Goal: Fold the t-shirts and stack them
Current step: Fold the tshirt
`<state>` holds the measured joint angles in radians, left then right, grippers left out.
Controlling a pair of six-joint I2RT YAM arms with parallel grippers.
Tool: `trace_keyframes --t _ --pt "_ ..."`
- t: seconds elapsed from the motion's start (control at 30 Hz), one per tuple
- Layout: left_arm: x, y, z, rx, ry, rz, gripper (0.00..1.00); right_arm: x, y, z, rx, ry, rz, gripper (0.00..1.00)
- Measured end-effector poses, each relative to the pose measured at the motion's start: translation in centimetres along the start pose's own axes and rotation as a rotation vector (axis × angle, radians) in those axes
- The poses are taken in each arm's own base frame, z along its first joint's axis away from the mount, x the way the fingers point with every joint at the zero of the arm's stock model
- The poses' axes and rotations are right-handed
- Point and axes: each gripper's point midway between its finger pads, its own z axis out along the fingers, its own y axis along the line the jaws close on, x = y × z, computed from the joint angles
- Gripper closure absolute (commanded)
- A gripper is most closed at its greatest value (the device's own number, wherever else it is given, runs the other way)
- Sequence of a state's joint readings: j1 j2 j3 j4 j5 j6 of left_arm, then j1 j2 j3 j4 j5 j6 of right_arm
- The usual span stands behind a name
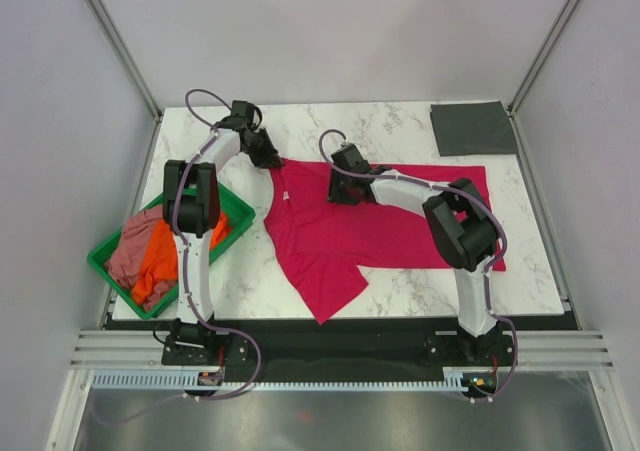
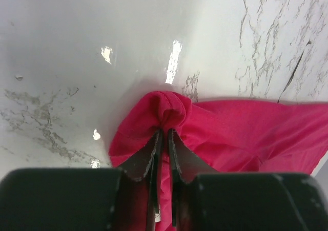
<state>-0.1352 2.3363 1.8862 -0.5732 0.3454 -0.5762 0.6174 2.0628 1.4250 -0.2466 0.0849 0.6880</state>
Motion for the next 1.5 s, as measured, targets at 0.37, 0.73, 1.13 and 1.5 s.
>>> trace_keyframes --t 0.37,0.73,1.13,1.5 --pt "-0.6 0.8 -0.1 -0.023 -0.018 -0.021 0.89 0.1 -0.9 0.4 -0.008 0.010 0.031 0.68" --pt "-2.1 0.0 -1.0 0.014 -0.043 -0.034 0.52 0.2 -0.7 0.5 -0.033 0.014 0.038 0.68" --pt "-3.1 0.0 0.3 0.007 -0.057 0.043 0.52 -1.2 -1.4 -0.1 -0.019 0.019 0.018 0.70" --pt "-3.6 0.4 1.6 -0.007 -0.062 0.086 0.90 -11.2 -2.6 0.1 -0.031 -0.161 0.011 0.77"
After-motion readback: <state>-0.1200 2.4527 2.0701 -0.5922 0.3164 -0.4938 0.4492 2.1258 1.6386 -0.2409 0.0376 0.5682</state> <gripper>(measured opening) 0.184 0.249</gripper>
